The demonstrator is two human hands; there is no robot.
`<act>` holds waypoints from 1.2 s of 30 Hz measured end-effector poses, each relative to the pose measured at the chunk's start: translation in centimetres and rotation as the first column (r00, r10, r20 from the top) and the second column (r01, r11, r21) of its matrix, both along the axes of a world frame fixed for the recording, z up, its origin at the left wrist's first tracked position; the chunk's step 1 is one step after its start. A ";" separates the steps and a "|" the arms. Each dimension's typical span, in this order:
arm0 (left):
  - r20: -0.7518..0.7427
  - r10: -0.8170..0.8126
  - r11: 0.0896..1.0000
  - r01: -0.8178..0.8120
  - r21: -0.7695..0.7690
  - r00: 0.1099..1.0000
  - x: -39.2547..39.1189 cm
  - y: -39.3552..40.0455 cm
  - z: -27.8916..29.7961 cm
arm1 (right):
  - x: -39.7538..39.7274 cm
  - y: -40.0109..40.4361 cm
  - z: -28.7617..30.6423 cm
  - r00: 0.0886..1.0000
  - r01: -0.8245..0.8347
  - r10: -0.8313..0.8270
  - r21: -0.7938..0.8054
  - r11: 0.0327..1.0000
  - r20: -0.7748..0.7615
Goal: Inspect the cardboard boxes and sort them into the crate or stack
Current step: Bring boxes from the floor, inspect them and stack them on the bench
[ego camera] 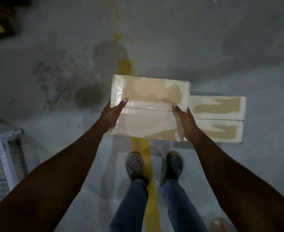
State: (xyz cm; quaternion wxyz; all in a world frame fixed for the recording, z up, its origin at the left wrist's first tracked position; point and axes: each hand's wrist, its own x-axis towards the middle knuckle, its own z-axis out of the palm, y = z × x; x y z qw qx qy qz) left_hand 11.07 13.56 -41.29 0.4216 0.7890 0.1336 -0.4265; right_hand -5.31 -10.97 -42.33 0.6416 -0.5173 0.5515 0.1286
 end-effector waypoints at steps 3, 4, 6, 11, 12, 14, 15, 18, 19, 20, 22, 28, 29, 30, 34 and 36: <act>-0.010 0.067 0.998 -0.067 -0.012 0.998 -0.7 0.4 9.9 | 0.0 0.2 9.7 0.997 -0.066 0.067 -0.032 0.997 0.043; 0.004 0.085 0.996 -0.085 0.000 0.996 -1.1 0.6 13.2 | -0.1 0.3 13.0 0.994 -0.086 0.089 -0.046 0.995 0.066; 0.021 0.120 0.993 -0.120 -0.014 0.993 -1.9 1.5 19.4 | -0.1 0.7 19.6 0.987 -0.128 0.135 -0.076 0.989 0.089; 0.056 0.269 0.958 -0.262 -0.116 0.962 -5.4 4.3 33.4 | -0.9 1.8 34.7 0.963 -0.207 0.233 -0.181 0.962 0.138; 0.080 0.288 0.953 -0.277 -0.126 0.954 -6.2 4.7 36.2 | -1.2 2.0 37.4 0.958 -0.219 0.247 -0.186 0.958 0.144; 0.138 0.324 0.941 -0.304 -0.147 0.936 -8.0 5.9 41.4 | -1.7 2.7 42.4 0.939 -0.257 0.294 -0.204 0.945 0.179; 0.177 0.336 0.939 -0.313 -0.145 0.925 -8.9 6.6 43.9 | -2.0 3.1 44.9 0.923 -0.285 0.329 -0.221 0.933 0.199; 0.315 0.372 0.928 -0.356 -0.110 0.873 -12.2 8.9 50.6 | -2.9 4.8 51.3 0.891 -0.312 0.376 -0.257 0.914 0.255; 0.350 0.391 0.920 -0.377 -0.108 0.851 -13.3 9.7 52.5 | -3.2 5.5 53.2 0.881 -0.314 0.378 -0.245 0.917 0.286; 0.378 0.405 0.912 -0.397 -0.103 0.833 -14.6 10.6 54.5 | -3.6 6.2 54.9 0.863 -0.329 0.392 -0.233 0.915 0.319; 0.416 0.441 0.890 -0.446 -0.091 0.795 -16.8 12.7 58.0 | -4.3 8.0 58.2 0.817 -0.382 0.444 -0.230 0.895 0.368; 0.475 0.623 0.755 -0.637 -0.156 0.622 -24.5 19.5 66.0 | -4.4 14.4 64.9 0.630 -0.577 0.622 -0.257 0.775 0.464; 0.491 0.653 0.720 -0.673 -0.168 0.576 -25.8 20.3 67.1 | -4.1 15.7 65.9 0.590 -0.612 0.653 -0.264 0.745 0.475; 0.499 0.688 0.677 -0.713 -0.180 0.527 -27.2 21.2 68.0 | -3.7 17.1 67.0 0.544 -0.647 0.682 -0.273 0.712 0.489; 0.502 0.792 0.507 -0.832 -0.223 0.348 -32.0 25.1 70.2 | -2.5 23.4 70.6 0.364 -0.744 0.780 -0.344 0.573 0.510; 0.488 0.831 0.429 -0.866 -0.257 0.267 -34.3 27.8 70.8 | -2.4 27.1 71.9 0.269 -0.775 0.812 -0.384 0.502 0.519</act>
